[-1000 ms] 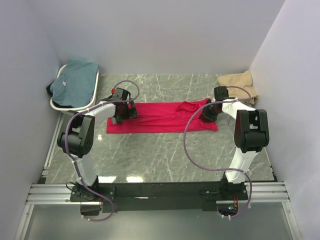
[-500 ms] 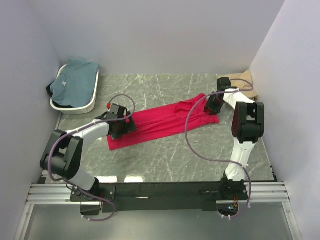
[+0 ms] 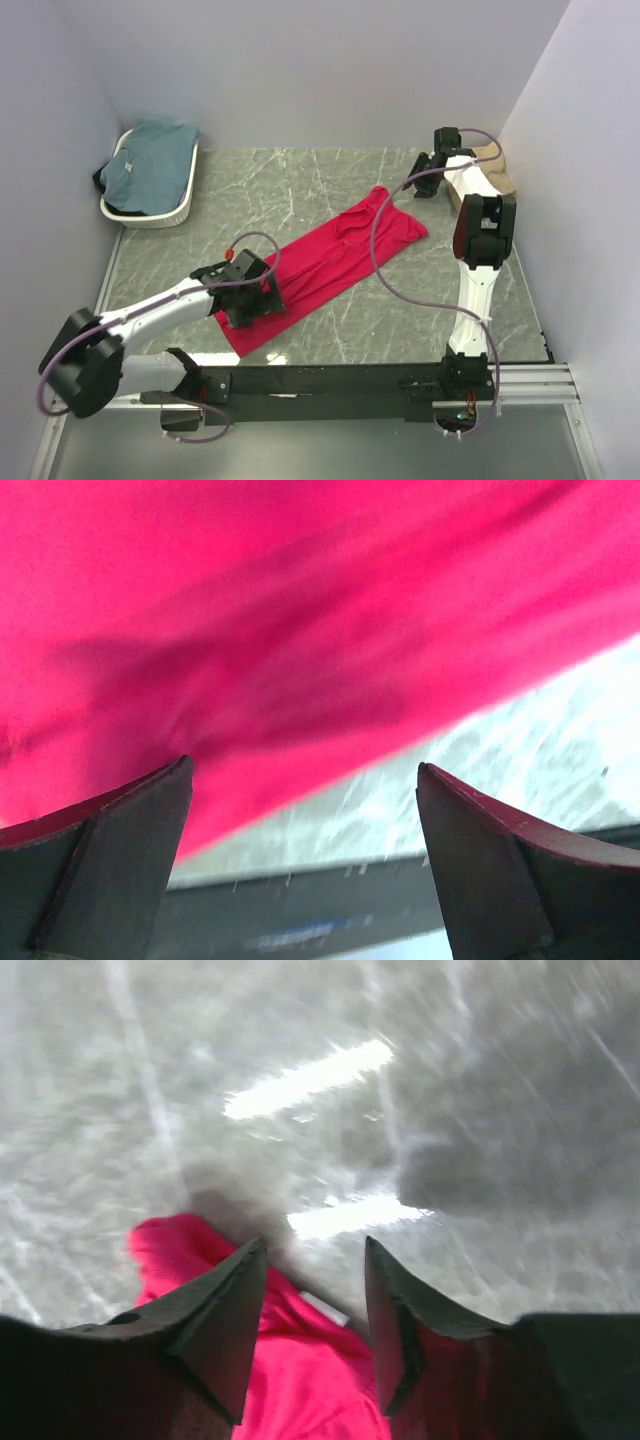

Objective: Fold and stack the t-shirts
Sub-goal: Fold the tshirt

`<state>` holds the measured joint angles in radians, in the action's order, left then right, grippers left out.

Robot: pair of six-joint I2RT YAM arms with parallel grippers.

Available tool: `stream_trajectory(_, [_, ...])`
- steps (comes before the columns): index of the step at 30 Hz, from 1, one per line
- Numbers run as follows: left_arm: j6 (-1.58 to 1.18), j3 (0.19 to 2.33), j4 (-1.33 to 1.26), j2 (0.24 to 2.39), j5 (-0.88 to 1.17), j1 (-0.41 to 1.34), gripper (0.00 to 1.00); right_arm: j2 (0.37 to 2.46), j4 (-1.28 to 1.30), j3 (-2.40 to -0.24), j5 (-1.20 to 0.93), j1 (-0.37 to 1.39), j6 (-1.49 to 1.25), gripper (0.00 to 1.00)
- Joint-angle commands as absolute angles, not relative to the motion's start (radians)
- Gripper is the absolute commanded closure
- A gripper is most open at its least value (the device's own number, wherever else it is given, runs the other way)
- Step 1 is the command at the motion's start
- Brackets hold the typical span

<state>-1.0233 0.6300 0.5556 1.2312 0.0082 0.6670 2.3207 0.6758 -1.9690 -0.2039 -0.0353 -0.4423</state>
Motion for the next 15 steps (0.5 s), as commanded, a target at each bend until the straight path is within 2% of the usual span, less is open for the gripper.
stream_trajectory(1, [-1.06, 0.741, 0.704, 1.096, -0.087, 0.696, 0.01, 2.16, 0.519, -1.895, -0.275, -0.035, -0.429, 0.47])
stream_trajectory(6, [-0.884, 1.031, 0.687, 1.149, -0.219, 0.683, 0.01, 1.883, 0.411, -1.669, -0.246, -0.04, -0.425, 0.44])
stream_trajectory(10, [-0.7, 1.254, 0.629, 1.394, -0.216, 0.654, 0.01, 1.732, 0.419, -1.508, -0.216, -0.041, -0.439, 0.44])
stream_trajectory(13, [-0.594, 1.383, 0.53, 1.556, -0.143, 0.603, 0.0, 1.646, 0.436, -1.382, -0.202, -0.046, -0.457, 0.45])
stream_trajectory(15, [-0.531, 1.443, 0.413, 1.63, 0.007, 0.54, 0.01, 1.577, 0.405, -1.269, -0.233, -0.048, -0.466, 0.45])
